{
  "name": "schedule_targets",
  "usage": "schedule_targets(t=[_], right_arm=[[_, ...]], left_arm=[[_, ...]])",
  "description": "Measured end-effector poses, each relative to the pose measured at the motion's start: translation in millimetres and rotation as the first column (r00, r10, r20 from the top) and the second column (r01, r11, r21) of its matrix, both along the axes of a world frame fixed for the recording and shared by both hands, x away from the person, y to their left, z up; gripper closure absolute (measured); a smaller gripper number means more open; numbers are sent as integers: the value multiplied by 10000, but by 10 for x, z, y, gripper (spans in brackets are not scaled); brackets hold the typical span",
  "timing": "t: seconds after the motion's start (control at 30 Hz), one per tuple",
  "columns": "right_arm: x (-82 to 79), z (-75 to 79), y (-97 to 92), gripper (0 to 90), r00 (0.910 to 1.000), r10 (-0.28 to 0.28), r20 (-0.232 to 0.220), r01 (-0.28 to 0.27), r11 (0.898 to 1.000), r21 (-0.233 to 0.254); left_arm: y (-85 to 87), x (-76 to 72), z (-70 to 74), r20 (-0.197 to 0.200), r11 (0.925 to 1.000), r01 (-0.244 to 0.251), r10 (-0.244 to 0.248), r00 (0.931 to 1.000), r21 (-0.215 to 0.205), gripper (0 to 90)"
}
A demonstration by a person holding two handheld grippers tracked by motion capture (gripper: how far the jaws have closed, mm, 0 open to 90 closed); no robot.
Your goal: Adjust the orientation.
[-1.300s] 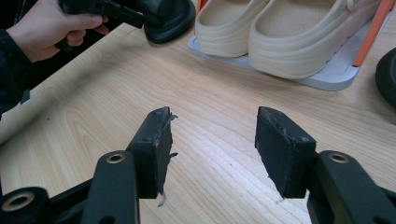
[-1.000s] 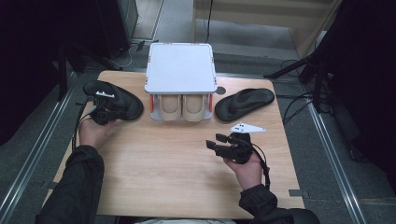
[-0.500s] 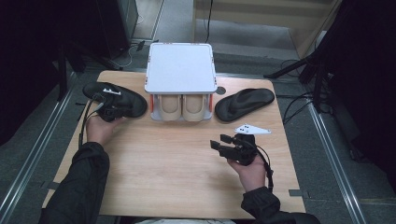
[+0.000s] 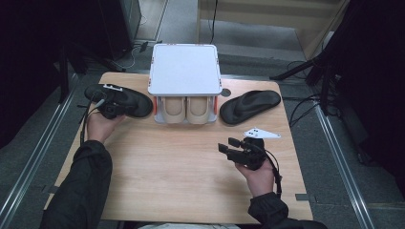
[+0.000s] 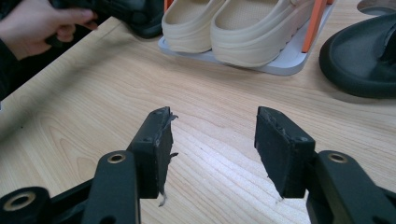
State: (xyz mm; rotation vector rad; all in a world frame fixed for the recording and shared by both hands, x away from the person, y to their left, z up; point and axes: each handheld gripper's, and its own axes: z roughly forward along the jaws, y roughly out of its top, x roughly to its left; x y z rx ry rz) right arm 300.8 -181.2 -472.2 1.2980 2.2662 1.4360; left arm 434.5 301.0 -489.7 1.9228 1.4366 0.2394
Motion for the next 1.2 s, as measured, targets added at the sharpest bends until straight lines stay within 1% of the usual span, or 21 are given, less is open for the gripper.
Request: schedule_targets(t=[0.07, 0.13, 0.17, 0.2, 0.23, 0.27, 0.3, 0.33, 0.4, 0.47, 0.53, 0.6, 0.7, 0.77, 0.8, 0.87, 0.9, 0.97, 1.1, 1.13, 1.2], right_arm=[[4, -6, 4, 471, 10000, 26, -8, -26, 10000, 7], [5, -9, 12, 471, 10000, 35, -66, -35, 10000, -19], [5, -14, 19, 471, 10000, 72, -62, -72, 10000, -38], [4, -16, 24, 471, 9999, 79, -72, -80, 9999, -87], [3, -18, 30, 471, 9999, 110, -104, -111, 9999, -86], [4, -18, 34, 471, 9998, 140, -119, -141, 9999, -80], [4, -14, 38, 471, 9998, 179, -96, -180, 9998, -68], [5, -11, 40, 471, 9997, 230, -43, -231, 9997, -75], [8, -11, 37, 471, 9998, 201, -61, -201, 9998, -45], [9, -18, 42, 471, 9997, 208, -111, -209, 9997, -118], [5, -26, 56, 471, 9996, 265, -131, -268, 9995, -182], [-1, -36, 82, 471, 9990, 420, -119, -424, 9986, -319], [1, -59, 120, 471, 9982, 561, -204, -570, 9973, -466], [10, -76, 139, 470, 9978, 596, -282, -610, 9968, -507], [10, -81, 148, 471, 9976, 615, -325, -631, 9967, -513], [7, -90, 169, 471, 9970, 696, -354, -714, 9959, -551], [2, -93, 180, 471, 9966, 730, -388, -751, 9956, -559], [0, -102, 195, 470, 9962, 771, -408, -795, 9948, -636], [-1, -110, 209, 470, 9953, 860, -449, -889, 9938, -670], [-2, -110, 209, 470, 9952, 868, -448, -896, 9938, -663], [-2, -105, 208, 470, 9952, 872, -448, -899, 9940, -631]], left_arm=[[69, -17, 88, 201, 9999, -98, 98, 9997, 19, 900], [149, -11, 159, 367, 9996, -261, 265, 9990, -95, 900], [192, -11, 176, 487, 9991, -359, 370, 9981, -246, 900], [225, 8, 193, 316, 9990, -400, 407, 9987, -211, 900], [245, 26, 216, 111, 9991, -402, 400, 9991, 143, 900], [261, 31, 249, 107, 9984, -410, 406, 9991, 385, 900], [296, 37, 287, 213, 9988, -446, 442, 9988, 204, 900], [311, 50, 305, 218, 9986, -506, 503, 9985, 173, 900], [353, 90, 329, 281, 9981, -556, 549, 9981, 278, 900], [400, 136, 304, 252, 9976, -625, 618, 9978, 285, 900], [444, 188, 258, 122, 9955, -741, 735, 9972, 597, 900], [480, 224, 226, 95, 9950, -819, 815, 9966, 574, 900], [529, 298, 164, 217, 9922, -1011, 998, 9948, 732, 900], [571, 326, 130, 324, 9901, -1223, 1203, 9922, 684, 900], [599, 340, 101, 430, 9878, -1429, 1404, 9892, 614, 900], [635, 359, 56, 412, 9862, -1564, 1543, 9872, 543, 899], [650, 367, 27, 264, 9857, -1582, 1569, 9873, 589, 898], [674, 371, -4, 209, 9859, -1598, 1590, 9871, 495, 899], [634, 352, 14, 124, 9854, -1527, 1522, 9883, 755, 898], [622, 344, 19, 38, 9855, -1509, 1511, 9885, 773, 899], [594, 315, 13, 61, 9847, -1531, 1531, 9882, 826, 899]])
